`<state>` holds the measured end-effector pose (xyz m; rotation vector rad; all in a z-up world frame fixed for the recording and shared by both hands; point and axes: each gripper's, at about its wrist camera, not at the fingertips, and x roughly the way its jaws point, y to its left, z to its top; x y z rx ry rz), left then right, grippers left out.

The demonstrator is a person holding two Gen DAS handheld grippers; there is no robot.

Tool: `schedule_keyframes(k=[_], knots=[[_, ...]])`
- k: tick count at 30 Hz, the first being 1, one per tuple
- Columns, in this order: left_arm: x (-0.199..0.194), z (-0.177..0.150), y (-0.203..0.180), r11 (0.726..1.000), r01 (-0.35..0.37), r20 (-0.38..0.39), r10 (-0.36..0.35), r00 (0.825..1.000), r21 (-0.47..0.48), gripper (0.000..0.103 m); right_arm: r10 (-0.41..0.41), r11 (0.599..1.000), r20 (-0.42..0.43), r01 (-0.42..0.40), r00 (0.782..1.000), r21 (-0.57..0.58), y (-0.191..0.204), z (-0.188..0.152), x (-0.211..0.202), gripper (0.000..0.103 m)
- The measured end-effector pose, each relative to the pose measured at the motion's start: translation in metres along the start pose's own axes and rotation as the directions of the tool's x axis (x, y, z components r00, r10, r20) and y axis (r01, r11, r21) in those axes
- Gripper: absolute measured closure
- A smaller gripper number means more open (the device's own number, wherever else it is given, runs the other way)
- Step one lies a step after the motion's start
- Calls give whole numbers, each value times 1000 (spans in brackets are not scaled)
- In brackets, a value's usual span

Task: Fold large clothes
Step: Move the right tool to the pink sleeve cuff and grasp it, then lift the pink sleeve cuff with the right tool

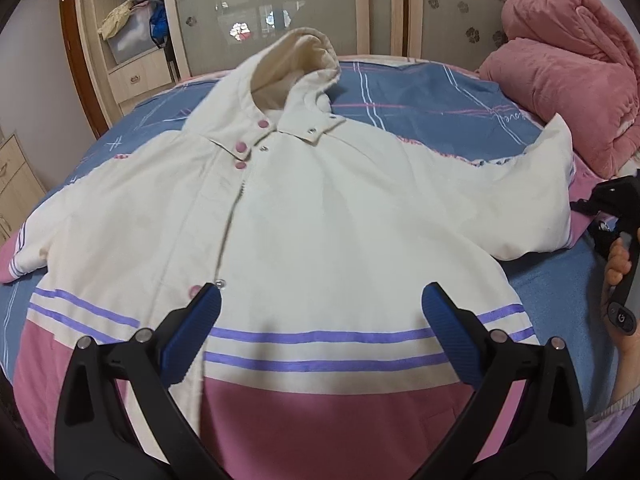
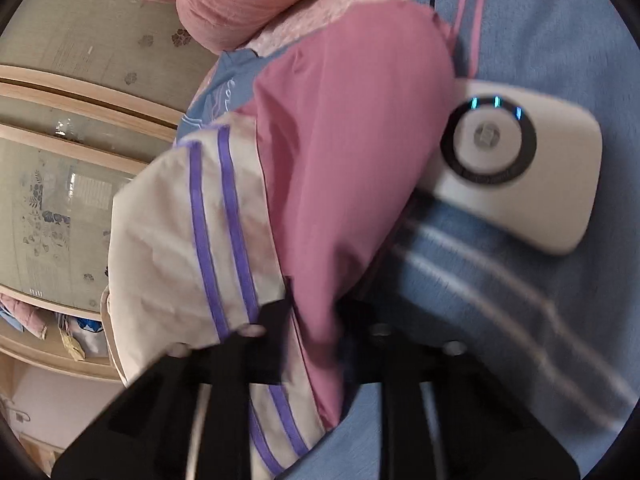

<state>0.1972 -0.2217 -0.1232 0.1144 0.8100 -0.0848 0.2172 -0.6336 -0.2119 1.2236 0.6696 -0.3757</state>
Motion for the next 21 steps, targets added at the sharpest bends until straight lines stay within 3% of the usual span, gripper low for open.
schedule_keyframes(k=[2,4,5,8,10,12,13,14,15,16,18,19,21], knots=[[2,-1,-7,1000,-9,5,9,1000,21,2,-47,999,82,48,996,-14,6,1,-20,95],[4,-1,-12,999,-21,9,21,1000,39,2,-90,995,224,98,970,-26,17,0,-56,96],[4,-1,-13,999,-25,12,24,1000,44,2,-108,992,287,120,952,-26,20,-2,-71,96],[6,-2,-12,999,-43,15,42,999,33,2,-206,969,461,247,863,-30,34,-18,-110,96],[10,-3,-9,998,-54,0,54,999,12,2,-258,952,443,304,859,-34,34,-21,-103,95],[14,-5,-7,999,-50,-18,50,999,-8,2,-323,937,388,350,863,1,21,-19,-92,87],[16,-6,-7,999,-46,-31,45,998,-16,2,-321,943,336,333,885,24,12,-16,-86,65],[18,-6,-7,999,-42,-39,41,998,-20,2,-311,949,292,313,904,43,4,-10,-80,31],[18,-6,-7,999,-36,-44,35,998,-25,2,-304,952,279,298,911,66,-6,-10,-78,17],[17,-6,-7,999,-31,-41,30,999,-28,2,-309,951,298,294,903,96,-13,-7,-81,8],[14,-6,-8,999,-26,-26,25,999,-28,2,-316,949,332,291,889,124,-17,-10,-89,8],[13,-6,-8,999,-27,-17,27,999,-22,2,-302,953,333,274,893,130,-21,-6,-91,8],[14,-8,-9,999,-36,-16,36,999,-4,2,-245,968,302,212,921,137,-30,4,-86,8]])
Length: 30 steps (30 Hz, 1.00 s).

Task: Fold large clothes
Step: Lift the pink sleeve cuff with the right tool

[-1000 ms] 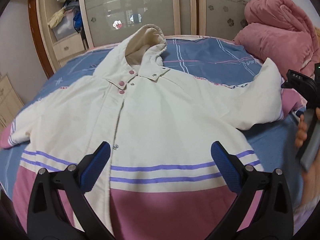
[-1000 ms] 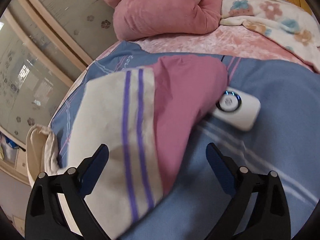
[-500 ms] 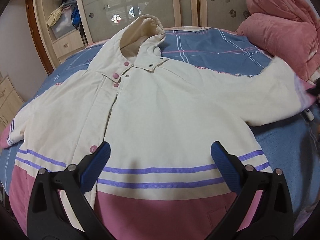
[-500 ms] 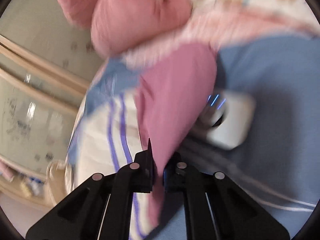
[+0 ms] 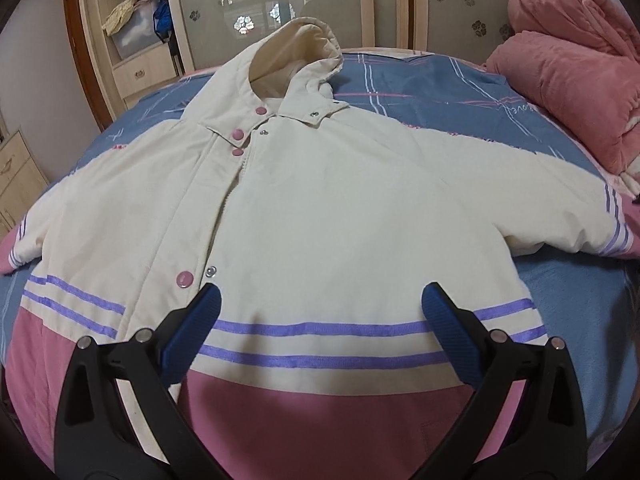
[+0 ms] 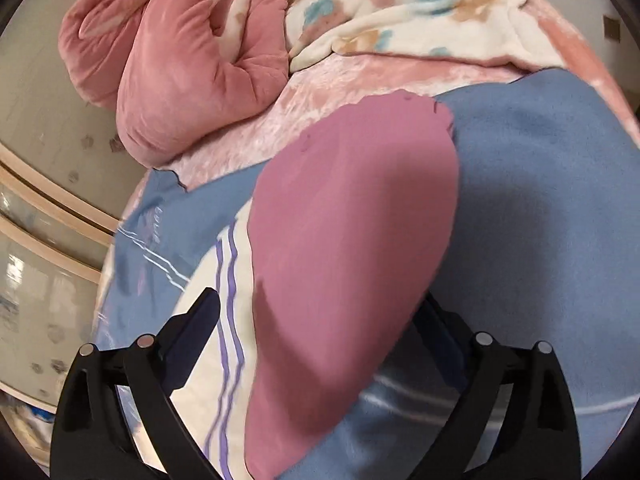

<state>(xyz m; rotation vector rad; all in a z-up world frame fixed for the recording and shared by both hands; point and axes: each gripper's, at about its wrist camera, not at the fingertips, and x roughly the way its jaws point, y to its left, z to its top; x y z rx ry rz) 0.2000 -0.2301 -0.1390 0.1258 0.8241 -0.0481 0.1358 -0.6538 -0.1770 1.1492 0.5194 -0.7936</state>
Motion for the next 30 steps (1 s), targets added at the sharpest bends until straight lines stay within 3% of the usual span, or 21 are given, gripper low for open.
schedule_keyframes(k=[4,8,10,15,17,22,24,25,26,28,30], knots=[[7,-1,4,1000,-12,-21,13,1000,5,2,41,998,-24,-40,999,42,-6,9,12,8],[17,0,9,999,-22,-49,21,999,-24,2,-41,999,-4,42,999,34,-2,14,12,8],[20,1,10,999,-19,-58,17,998,-37,2,-46,996,8,45,999,73,-9,13,9,8],[24,2,5,999,-23,-59,21,998,-37,2,-60,985,118,40,991,168,-24,19,-12,8],[26,0,1,999,-25,-70,22,997,-34,2,-74,985,125,54,989,162,-25,24,-14,8],[26,-3,-1,999,-21,-81,17,997,-42,2,-144,989,48,143,988,27,-13,28,13,7],[25,-3,-1,999,-19,-82,15,997,-45,2,-158,987,72,160,985,-22,-7,25,12,28],[24,-3,0,999,-18,-82,14,997,-49,2,-136,990,64,138,989,-32,-7,25,12,49],[23,-3,0,999,-19,-81,15,997,-51,2,-116,993,55,117,992,-22,-9,26,12,58],[22,-4,1,998,-23,-80,19,997,-52,2,-84,996,48,84,995,4,-16,29,13,68],[23,-4,2,998,-28,-82,23,996,-54,2,-63,998,36,62,997,27,-22,31,14,71]])
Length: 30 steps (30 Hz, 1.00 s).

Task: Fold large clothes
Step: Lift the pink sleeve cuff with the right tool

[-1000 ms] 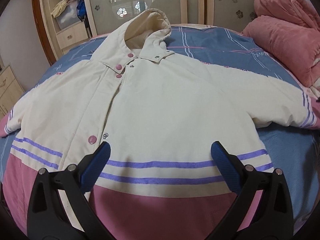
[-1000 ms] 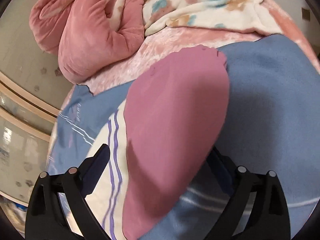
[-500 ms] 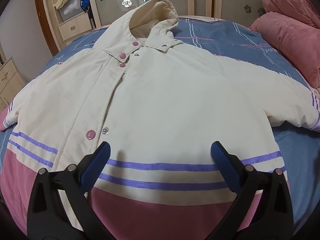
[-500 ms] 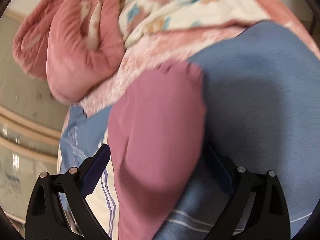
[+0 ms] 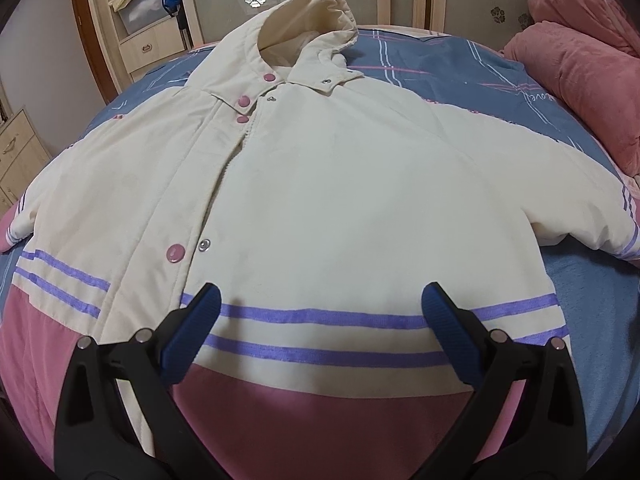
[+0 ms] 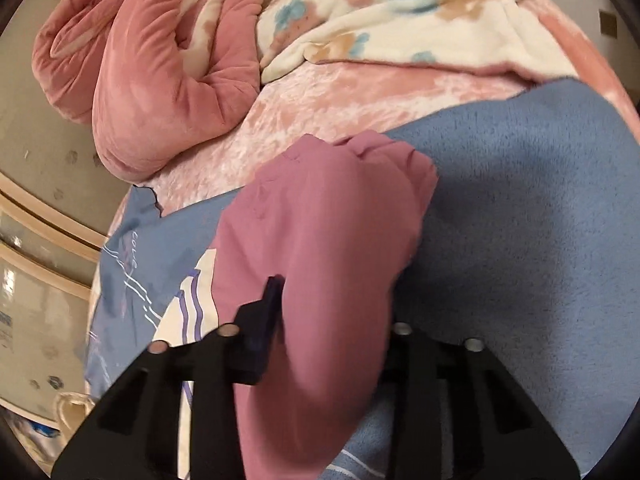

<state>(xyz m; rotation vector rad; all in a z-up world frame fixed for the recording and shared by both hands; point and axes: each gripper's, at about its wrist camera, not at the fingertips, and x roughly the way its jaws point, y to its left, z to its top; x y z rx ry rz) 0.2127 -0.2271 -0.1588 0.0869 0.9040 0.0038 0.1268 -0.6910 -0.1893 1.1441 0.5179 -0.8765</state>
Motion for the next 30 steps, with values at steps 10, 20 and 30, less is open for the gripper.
schedule_keyframes(k=[10,20,30], knots=[[7,-3,0,1000,6,-14,-6,1000,-6,2,38,998,16,-39,999,42,0,1,-6,75],[10,-1,6,1000,18,-21,-19,1000,-25,2,111,993,127,-104,986,-64,28,-5,-36,82],[13,-1,13,999,25,-26,-26,999,-43,2,105,993,121,-98,987,-66,31,-8,-33,82]])
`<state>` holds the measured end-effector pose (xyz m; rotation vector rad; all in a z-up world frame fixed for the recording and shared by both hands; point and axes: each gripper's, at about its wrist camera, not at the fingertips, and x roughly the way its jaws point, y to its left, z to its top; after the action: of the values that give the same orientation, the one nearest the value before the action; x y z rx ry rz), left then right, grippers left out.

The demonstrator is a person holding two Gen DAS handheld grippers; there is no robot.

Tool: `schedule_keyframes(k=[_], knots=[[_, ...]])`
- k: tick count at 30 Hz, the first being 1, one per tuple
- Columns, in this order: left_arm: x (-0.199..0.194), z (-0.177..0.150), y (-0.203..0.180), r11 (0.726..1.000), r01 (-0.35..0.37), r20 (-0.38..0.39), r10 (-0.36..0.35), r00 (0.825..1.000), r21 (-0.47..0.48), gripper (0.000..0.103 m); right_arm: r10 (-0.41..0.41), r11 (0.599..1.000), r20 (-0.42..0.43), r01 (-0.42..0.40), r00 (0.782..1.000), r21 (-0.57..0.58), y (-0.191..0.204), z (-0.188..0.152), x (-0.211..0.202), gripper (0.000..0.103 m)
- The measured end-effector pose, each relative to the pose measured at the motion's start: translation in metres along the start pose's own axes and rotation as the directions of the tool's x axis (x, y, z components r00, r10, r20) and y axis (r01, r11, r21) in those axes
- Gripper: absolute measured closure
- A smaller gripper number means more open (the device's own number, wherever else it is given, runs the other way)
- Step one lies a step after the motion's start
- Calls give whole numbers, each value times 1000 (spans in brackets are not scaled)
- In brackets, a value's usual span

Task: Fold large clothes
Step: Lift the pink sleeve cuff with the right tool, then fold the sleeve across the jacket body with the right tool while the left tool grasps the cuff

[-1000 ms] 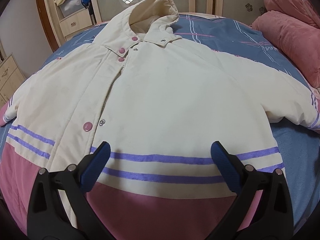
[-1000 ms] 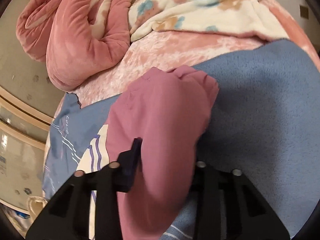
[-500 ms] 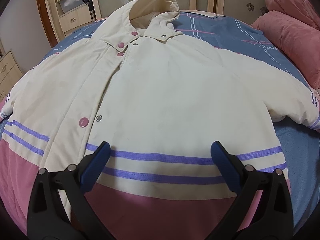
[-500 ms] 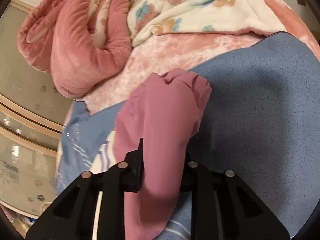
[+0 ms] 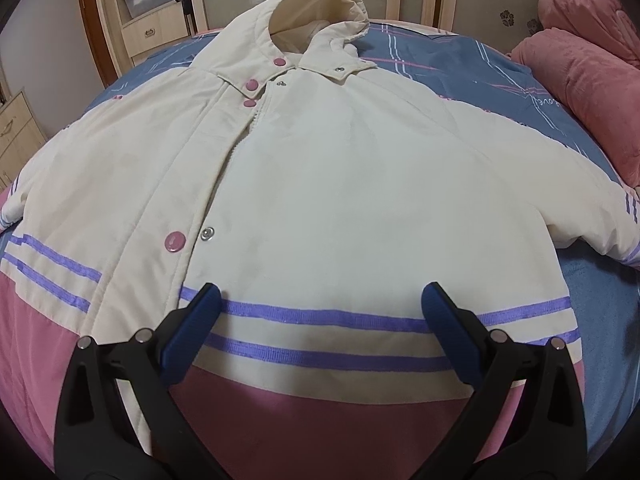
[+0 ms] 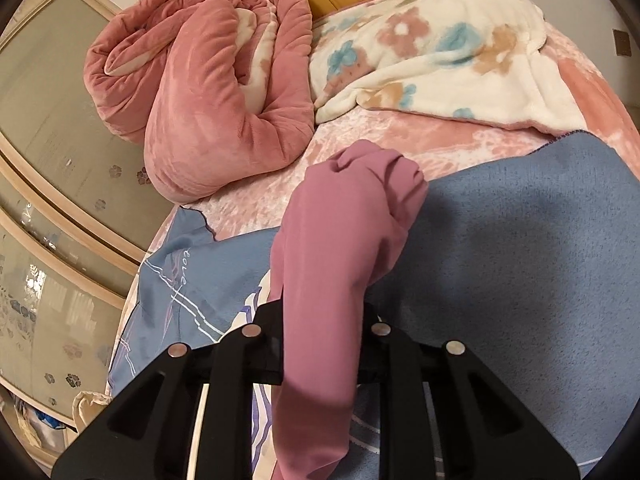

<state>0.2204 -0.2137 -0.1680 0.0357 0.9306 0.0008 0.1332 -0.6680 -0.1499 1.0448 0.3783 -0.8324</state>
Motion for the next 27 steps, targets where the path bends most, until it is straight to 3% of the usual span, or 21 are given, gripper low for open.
schedule_keyframes(k=[13,18,20,22,23,26,27], knots=[[-1,0,-2,1000,-9,1,9,1000,7,2,-67,996,-80,71,995,53,-20,-1,24,82],[-4,1,-1,1000,-10,8,10,1000,9,2,71,995,-41,-68,997,67,-13,7,3,82],[-5,1,2,1000,-20,16,20,1000,9,2,223,975,-38,-223,974,10,6,7,-11,82],[-7,2,7,1000,-27,20,27,999,0,2,344,936,-84,-349,935,-46,25,3,-18,82],[-8,2,11,1000,-29,20,29,999,-11,2,407,902,-118,-419,906,-108,44,-5,-25,82],[-12,3,25,998,-40,26,41,999,-51,2,473,826,-166,-501,865,-259,84,-30,-49,82],[-13,3,30,996,-51,33,53,998,-67,2,500,782,-195,-536,844,-318,103,-44,-61,82]])
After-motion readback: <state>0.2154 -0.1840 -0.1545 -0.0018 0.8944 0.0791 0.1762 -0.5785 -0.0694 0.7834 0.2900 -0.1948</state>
